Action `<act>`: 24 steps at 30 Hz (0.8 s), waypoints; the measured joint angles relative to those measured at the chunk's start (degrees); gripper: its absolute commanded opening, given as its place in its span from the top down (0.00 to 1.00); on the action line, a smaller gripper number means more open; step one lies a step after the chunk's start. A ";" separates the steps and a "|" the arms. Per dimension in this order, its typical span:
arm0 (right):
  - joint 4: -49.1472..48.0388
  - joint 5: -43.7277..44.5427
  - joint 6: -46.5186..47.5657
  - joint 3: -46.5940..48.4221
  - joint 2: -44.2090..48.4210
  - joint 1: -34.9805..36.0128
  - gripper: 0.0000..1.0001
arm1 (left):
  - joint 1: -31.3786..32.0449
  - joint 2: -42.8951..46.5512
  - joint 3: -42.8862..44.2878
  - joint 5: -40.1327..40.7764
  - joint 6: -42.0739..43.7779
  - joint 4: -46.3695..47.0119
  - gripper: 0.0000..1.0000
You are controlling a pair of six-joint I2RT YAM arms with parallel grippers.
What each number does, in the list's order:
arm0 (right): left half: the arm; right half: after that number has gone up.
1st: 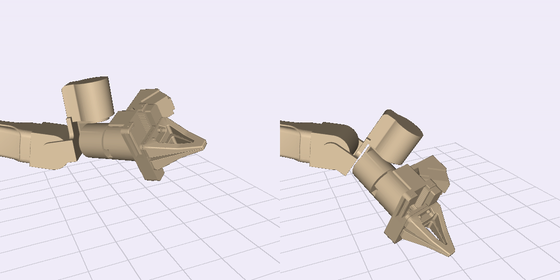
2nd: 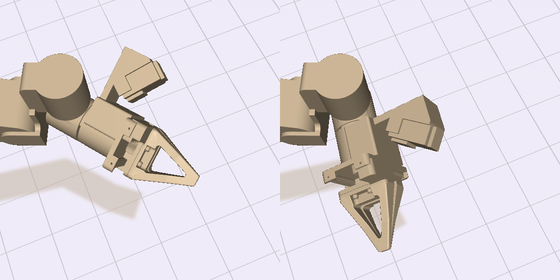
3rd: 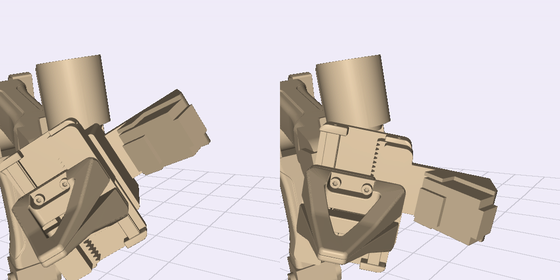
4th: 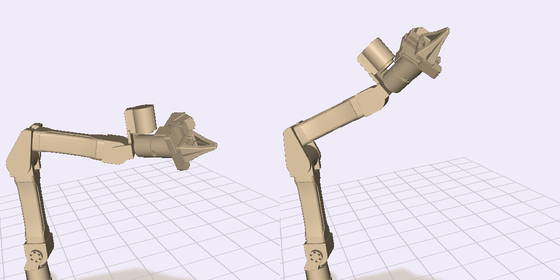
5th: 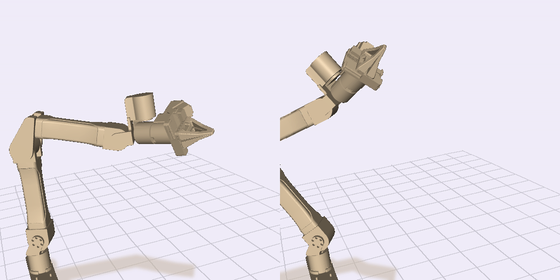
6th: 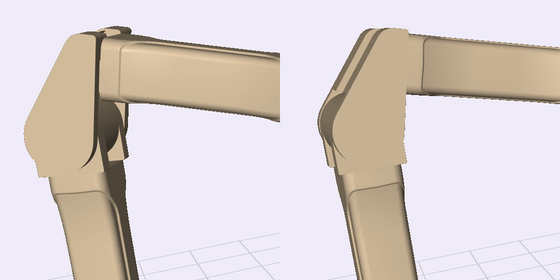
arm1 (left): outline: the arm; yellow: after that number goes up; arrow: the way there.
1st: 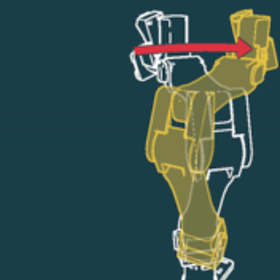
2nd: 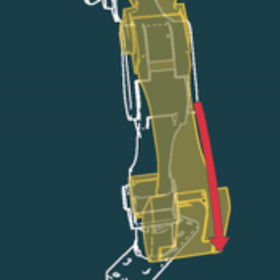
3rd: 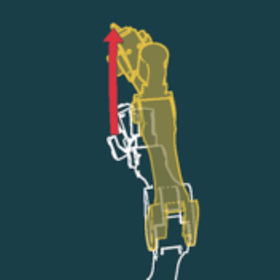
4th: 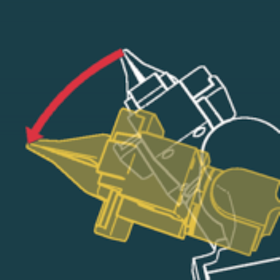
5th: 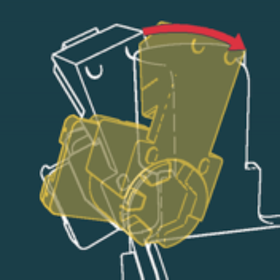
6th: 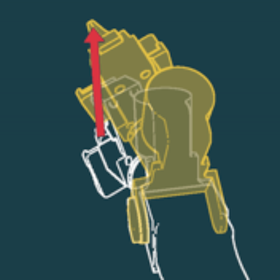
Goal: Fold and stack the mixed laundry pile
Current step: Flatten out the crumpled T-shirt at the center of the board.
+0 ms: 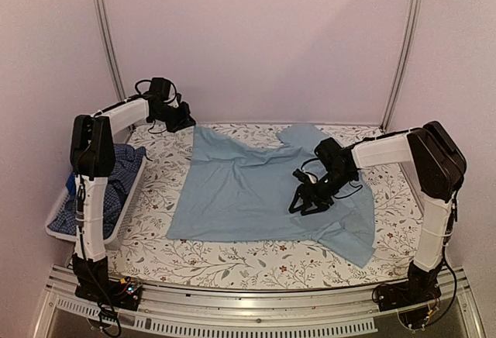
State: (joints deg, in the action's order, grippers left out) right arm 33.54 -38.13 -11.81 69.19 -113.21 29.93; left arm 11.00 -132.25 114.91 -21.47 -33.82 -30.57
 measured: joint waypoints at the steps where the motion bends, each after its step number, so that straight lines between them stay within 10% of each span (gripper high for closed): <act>1: -0.33 -0.09 0.02 -0.48 0.28 0.00 0.41 | -0.68 -0.90 0.98 0.26 -0.68 1.79 1.00; 4: -0.74 -0.26 0.04 -1.29 0.76 0.00 0.40 | -2.60 -5.53 6.14 0.61 -2.93 6.49 0.55; 8: -0.59 -0.55 0.13 -1.66 1.20 0.02 0.34 | -4.20 -11.28 10.95 1.60 -5.81 7.08 0.27; 24: 10.27 4.48 1.64 -0.33 11.65 -7.26 0.27 | 4.22 22.21 -26.43 5.97 5.40 -2.08 0.33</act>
State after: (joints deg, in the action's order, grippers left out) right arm 43.81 -33.65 -10.17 68.86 -101.56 22.68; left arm 15.22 -110.04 88.49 -15.51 -28.42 -32.64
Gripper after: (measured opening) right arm 0.691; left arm 0.682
